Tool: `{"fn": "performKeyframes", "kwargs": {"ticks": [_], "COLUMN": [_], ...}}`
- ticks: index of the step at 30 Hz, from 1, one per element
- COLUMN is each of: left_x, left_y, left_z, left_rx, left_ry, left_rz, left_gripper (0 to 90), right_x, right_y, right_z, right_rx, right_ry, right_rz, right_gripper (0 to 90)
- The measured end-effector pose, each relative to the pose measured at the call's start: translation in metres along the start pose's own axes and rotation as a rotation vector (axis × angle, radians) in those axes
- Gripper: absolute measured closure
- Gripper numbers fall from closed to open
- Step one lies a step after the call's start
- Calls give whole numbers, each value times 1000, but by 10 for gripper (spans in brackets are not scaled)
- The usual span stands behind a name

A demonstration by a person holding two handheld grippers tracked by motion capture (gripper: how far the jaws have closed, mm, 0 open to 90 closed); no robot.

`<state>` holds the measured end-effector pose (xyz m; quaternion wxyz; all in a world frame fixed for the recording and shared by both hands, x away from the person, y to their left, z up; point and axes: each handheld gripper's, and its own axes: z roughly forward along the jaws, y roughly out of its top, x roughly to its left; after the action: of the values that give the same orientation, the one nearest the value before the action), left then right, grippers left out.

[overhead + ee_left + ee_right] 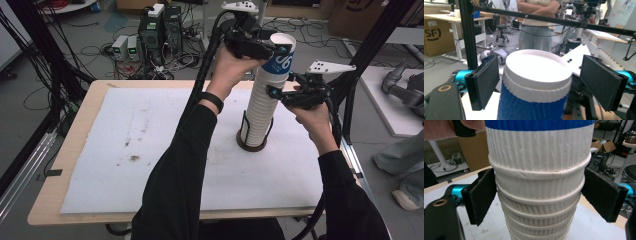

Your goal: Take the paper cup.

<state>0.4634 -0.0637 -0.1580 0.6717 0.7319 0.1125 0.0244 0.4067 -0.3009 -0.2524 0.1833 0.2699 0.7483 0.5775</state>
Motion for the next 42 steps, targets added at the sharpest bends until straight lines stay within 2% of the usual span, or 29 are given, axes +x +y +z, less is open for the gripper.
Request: {"fn": "performKeyframes", "kwargs": {"ticks": [4,7,15,18,23,32,36,42], "left_x": [2,3,3,2,0,-6,-8,-11], "left_y": [-2,-2,-1,2,9,25,30,41], "left_z": [3,2,2,0,-3,-8,-11,-18], "left_rx": [3,-2,-3,-28,-59,-79,-107,-133], "left_ry": [-8,-15,-14,-11,-9,-1,-10,-2], "left_rz": [-3,1,9,18,31,70,63,83], "left_gripper": [191,280,290,292,293,294,294,295], "right_x": [0,0,0,0,0,0,0,1], "right_y": [0,0,0,0,0,0,0,0], "right_z": [0,0,0,0,0,0,0,0], "right_rx": [-1,0,0,-1,0,-2,-2,-1], "right_ry": [1,2,1,0,0,-4,-5,-4], "right_rz": [-1,1,2,0,-1,-1,-4,-1], "right_gripper": [142,142,142,143,142,143,143,143]}}
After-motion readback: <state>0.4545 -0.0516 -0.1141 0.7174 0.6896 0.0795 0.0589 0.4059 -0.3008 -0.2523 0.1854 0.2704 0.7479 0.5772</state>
